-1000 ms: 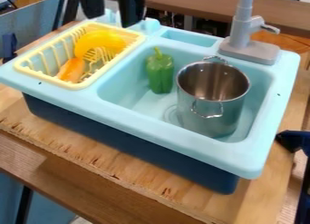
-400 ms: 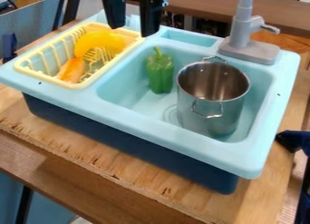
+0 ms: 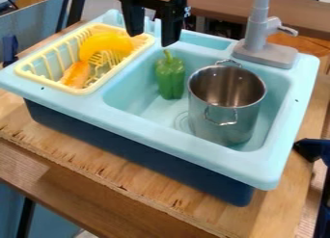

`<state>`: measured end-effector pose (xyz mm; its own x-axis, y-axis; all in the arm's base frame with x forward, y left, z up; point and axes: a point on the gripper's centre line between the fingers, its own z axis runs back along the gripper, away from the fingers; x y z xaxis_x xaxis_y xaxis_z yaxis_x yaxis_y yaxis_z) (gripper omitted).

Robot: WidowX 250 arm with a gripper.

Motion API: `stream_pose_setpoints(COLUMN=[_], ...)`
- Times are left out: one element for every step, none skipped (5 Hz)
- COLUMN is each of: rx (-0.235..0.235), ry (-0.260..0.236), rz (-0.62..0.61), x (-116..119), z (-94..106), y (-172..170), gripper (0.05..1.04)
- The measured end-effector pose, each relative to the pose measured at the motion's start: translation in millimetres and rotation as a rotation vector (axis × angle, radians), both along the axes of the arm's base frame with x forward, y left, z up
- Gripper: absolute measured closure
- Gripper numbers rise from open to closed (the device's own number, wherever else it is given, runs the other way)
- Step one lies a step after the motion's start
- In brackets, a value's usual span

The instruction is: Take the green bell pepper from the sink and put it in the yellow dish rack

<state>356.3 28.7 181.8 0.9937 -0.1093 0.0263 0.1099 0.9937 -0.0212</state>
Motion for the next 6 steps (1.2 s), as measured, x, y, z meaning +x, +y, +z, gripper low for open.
stream_pose_setpoints(rx=[0.033,0.039,0.012,-0.026,-0.041,-0.061], ry=[-0.014,0.002,-0.042,-0.088,-0.097,-0.085], rz=[0.015,0.015,0.009,0.040,0.055,0.068], x=[2,7,15,25,30,33], z=[7.3,-3.7,-5.6,-11.7,-17.6,-28.3], y=[3,4,1,4,3,6], gripper=[0.085,0.085,0.085,0.085,0.085,0.085])
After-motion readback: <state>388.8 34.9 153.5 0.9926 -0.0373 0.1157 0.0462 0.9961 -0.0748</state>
